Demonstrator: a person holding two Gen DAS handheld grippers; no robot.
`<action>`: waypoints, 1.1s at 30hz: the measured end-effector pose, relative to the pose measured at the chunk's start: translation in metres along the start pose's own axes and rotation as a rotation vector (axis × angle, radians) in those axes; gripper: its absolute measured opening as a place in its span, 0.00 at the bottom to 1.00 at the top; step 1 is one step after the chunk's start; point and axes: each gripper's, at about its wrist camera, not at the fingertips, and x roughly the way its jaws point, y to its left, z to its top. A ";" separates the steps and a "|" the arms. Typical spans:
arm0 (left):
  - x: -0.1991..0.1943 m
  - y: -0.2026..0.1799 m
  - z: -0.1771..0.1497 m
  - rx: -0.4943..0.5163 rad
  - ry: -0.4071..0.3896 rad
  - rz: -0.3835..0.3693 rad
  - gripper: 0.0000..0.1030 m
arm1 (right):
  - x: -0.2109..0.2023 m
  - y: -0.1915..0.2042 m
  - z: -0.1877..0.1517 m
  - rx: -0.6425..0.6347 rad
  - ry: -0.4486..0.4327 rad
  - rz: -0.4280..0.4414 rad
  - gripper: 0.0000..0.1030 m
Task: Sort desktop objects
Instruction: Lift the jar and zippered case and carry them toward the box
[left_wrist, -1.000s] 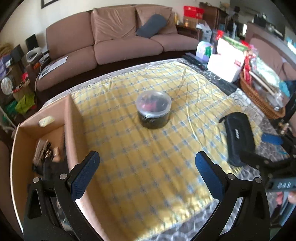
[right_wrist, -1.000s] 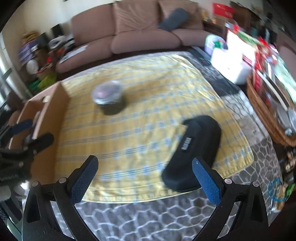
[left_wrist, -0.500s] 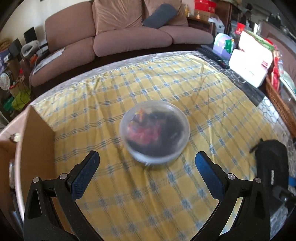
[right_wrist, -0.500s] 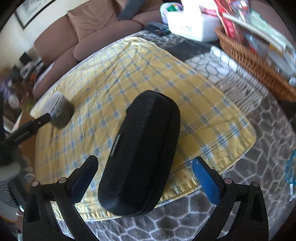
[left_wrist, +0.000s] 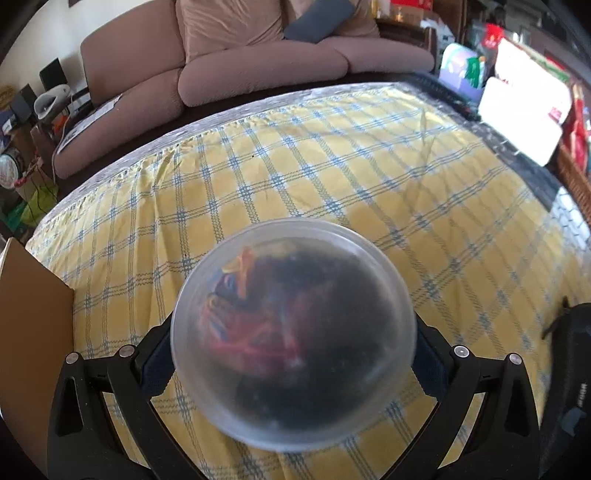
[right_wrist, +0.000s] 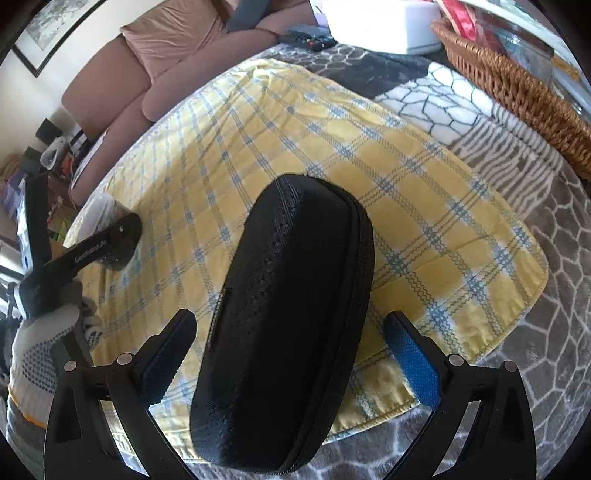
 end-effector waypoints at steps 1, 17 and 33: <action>0.003 0.000 0.000 -0.001 0.006 0.004 1.00 | 0.000 0.000 0.000 0.001 0.000 -0.001 1.00; 0.013 -0.002 0.003 -0.063 0.030 0.005 0.80 | 0.022 0.051 -0.020 -0.274 -0.029 -0.280 0.97; -0.022 0.028 -0.007 -0.109 -0.045 -0.098 0.79 | -0.004 0.037 -0.007 -0.154 -0.082 -0.003 0.83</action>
